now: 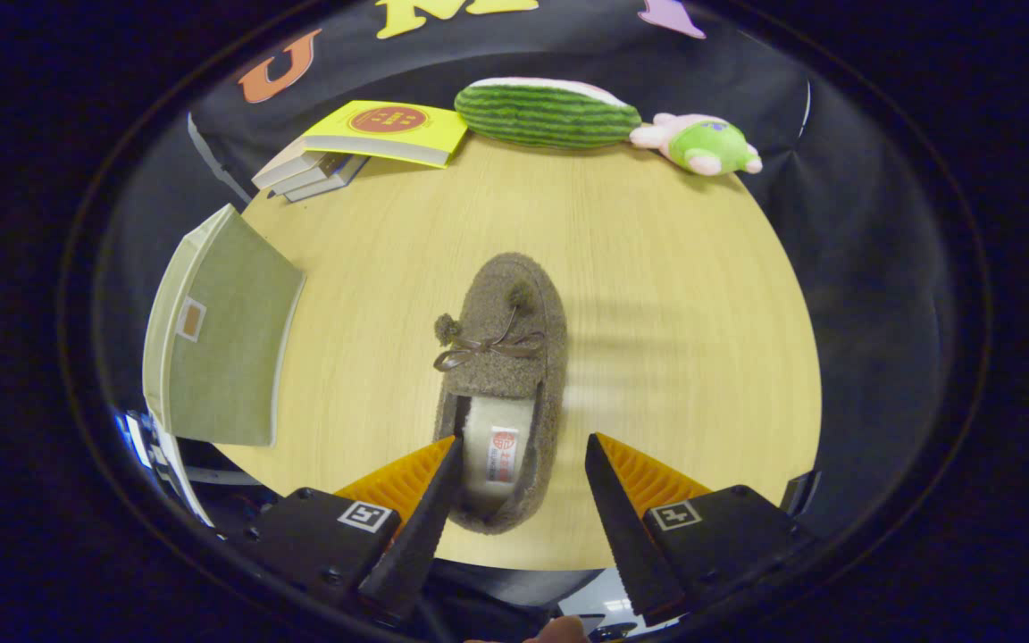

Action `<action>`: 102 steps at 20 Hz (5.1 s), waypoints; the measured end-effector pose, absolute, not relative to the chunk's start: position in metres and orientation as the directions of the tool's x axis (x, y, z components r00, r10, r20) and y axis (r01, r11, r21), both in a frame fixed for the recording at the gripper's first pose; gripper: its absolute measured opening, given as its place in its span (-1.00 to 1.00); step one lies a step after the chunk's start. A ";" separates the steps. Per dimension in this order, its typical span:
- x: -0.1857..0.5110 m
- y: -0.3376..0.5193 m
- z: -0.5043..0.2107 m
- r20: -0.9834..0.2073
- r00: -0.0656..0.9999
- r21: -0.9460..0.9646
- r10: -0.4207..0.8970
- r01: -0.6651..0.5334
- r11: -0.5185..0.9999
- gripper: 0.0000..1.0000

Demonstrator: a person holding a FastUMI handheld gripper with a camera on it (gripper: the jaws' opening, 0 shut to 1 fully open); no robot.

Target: Open the storage box then place both shoes into the box .Put the left shoe in first, then the right shoe, with the right side of both shoes facing outward in a uniform manner.

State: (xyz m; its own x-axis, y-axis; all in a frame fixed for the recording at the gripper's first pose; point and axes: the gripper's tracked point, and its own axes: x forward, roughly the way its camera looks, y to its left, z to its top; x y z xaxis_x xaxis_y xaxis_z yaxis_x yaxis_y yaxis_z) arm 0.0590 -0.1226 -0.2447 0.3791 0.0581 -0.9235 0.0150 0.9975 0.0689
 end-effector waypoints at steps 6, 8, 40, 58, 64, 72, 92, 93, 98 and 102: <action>0.069 -0.126 -0.271 -0.937 0.332 0.129 0.110 0.035 0.991 0.79; 0.073 -0.126 -0.274 -0.937 0.328 0.139 0.119 0.038 0.990 0.72; 0.075 0.164 -0.054 -0.742 0.571 0.475 0.351 0.078 0.876 -0.88; 0.087 0.215 -0.127 -0.819 0.490 0.402 0.298 0.119 0.908 -0.34; 0.078 0.208 -0.091 -0.737 0.620 0.232 0.269 -0.143 0.962 0.36; 0.079 0.137 0.011 -0.236 0.958 0.092 0.164 -0.146 0.985 0.54; -0.030 0.064 0.024 0.123 0.992 0.041 -0.017 0.012 0.999 0.94; -0.032 0.063 0.023 0.122 0.992 0.039 -0.019 0.015 0.999 0.94; -0.027 0.056 0.018 0.097 0.995 0.064 -0.036 0.030 0.997 0.95; -0.025 0.053 0.016 0.093 0.995 0.081 -0.044 0.036 0.996 0.95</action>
State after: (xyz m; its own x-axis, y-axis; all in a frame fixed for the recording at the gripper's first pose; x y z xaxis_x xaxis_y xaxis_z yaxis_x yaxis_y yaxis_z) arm -0.0247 0.0526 0.0162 0.9947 -0.0437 0.0931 0.0362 0.9961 0.0805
